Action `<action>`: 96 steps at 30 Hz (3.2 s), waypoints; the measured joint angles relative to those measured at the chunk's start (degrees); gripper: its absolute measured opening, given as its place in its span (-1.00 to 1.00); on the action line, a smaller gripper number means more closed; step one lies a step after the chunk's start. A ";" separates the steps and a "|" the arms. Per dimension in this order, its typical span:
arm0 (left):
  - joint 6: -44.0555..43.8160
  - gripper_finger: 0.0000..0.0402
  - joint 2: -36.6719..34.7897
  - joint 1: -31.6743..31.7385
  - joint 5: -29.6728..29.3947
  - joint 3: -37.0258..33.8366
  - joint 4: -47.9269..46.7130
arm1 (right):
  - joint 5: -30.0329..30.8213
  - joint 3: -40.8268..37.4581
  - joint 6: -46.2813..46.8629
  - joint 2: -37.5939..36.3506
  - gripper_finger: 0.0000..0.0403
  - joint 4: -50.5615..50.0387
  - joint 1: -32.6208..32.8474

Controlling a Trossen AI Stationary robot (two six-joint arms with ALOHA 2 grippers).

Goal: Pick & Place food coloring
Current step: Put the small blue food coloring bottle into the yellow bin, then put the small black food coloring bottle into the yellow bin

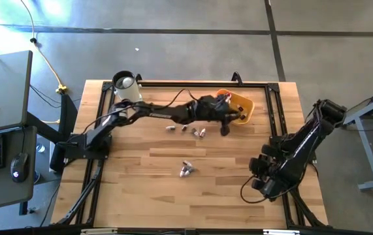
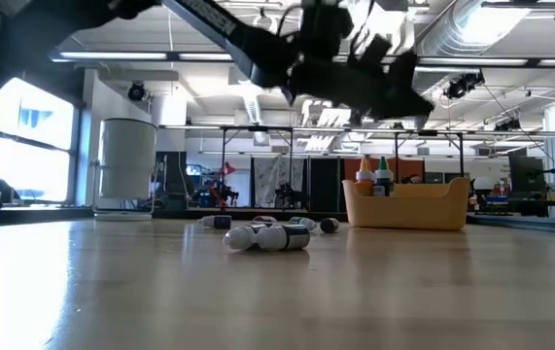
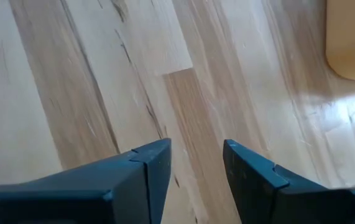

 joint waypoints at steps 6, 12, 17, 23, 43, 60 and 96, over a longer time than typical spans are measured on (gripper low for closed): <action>-0.28 -0.52 4.47 1.86 -6.83 -0.25 1.12 | -0.41 -0.02 -0.40 0.00 -0.31 0.22 0.67; 0.43 -0.35 5.70 2.29 -10.92 -0.15 2.85 | -0.43 -0.02 -0.88 0.00 -0.31 0.24 0.57; 3.42 -0.26 5.65 2.37 -10.84 -0.15 2.07 | -0.47 -0.06 -1.00 0.00 -0.31 0.28 0.57; 6.98 -0.24 -3.09 0.18 -10.45 -0.13 -3.16 | 5.73 -0.07 -8.35 0.00 -0.31 4.26 -0.48; 5.71 -0.24 -46.37 -14.17 -33.63 -0.11 -64.95 | -22.25 -0.04 -75.30 16.31 -0.31 81.99 -31.20; 1.29 -0.24 -46.78 -17.94 -42.21 -2.86 -73.81 | -34.83 0.15 -81.42 37.42 -0.31 96.29 -41.64; -0.42 -0.24 -46.74 -17.94 -44.55 -4.79 -73.51 | 14.74 -0.13 -46.96 -17.58 -0.63 13.31 -52.03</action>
